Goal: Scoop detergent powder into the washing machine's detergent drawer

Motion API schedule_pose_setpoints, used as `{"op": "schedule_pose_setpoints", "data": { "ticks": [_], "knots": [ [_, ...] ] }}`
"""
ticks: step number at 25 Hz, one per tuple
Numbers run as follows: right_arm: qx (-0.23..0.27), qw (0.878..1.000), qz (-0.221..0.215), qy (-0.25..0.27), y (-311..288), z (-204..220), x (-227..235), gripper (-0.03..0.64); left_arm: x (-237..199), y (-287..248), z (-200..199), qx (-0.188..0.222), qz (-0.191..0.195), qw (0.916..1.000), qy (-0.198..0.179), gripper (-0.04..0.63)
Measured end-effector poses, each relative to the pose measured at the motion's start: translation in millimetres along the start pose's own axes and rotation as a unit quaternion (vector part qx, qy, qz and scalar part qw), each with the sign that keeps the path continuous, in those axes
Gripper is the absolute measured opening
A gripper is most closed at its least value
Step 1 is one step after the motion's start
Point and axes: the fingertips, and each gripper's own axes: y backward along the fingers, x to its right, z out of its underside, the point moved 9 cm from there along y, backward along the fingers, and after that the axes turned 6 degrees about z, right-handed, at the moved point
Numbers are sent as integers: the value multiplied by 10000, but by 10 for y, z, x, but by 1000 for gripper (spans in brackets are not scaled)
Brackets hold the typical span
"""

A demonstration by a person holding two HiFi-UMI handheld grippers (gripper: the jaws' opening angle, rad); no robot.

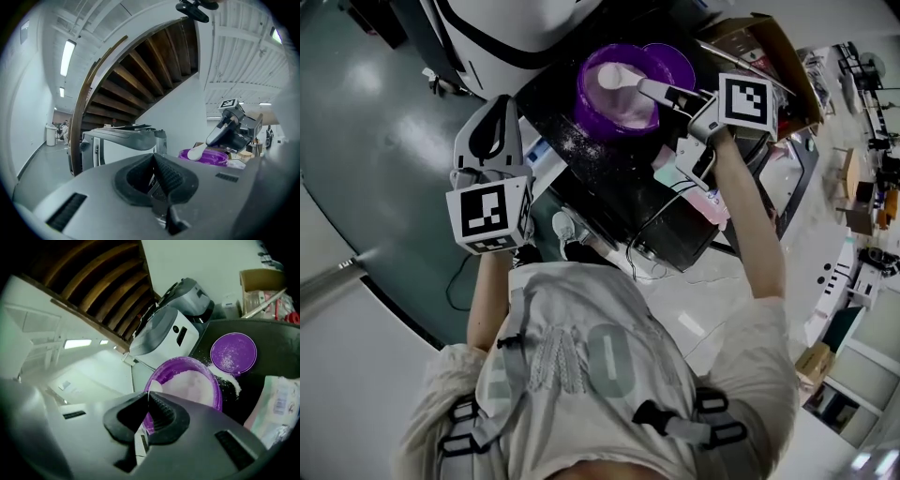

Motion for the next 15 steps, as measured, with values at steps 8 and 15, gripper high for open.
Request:
{"op": "schedule_pose_setpoints", "data": {
  "ticks": [8,15],
  "knots": [
    [1530,9697,-1047,-1594,97,183,76,9,50,5,-43,26,79,9998,-201,20],
    [2421,9124,-1776,-2783,142,448,130,11,150,10,-117,30,126,9992,-386,20]
  ]
}}
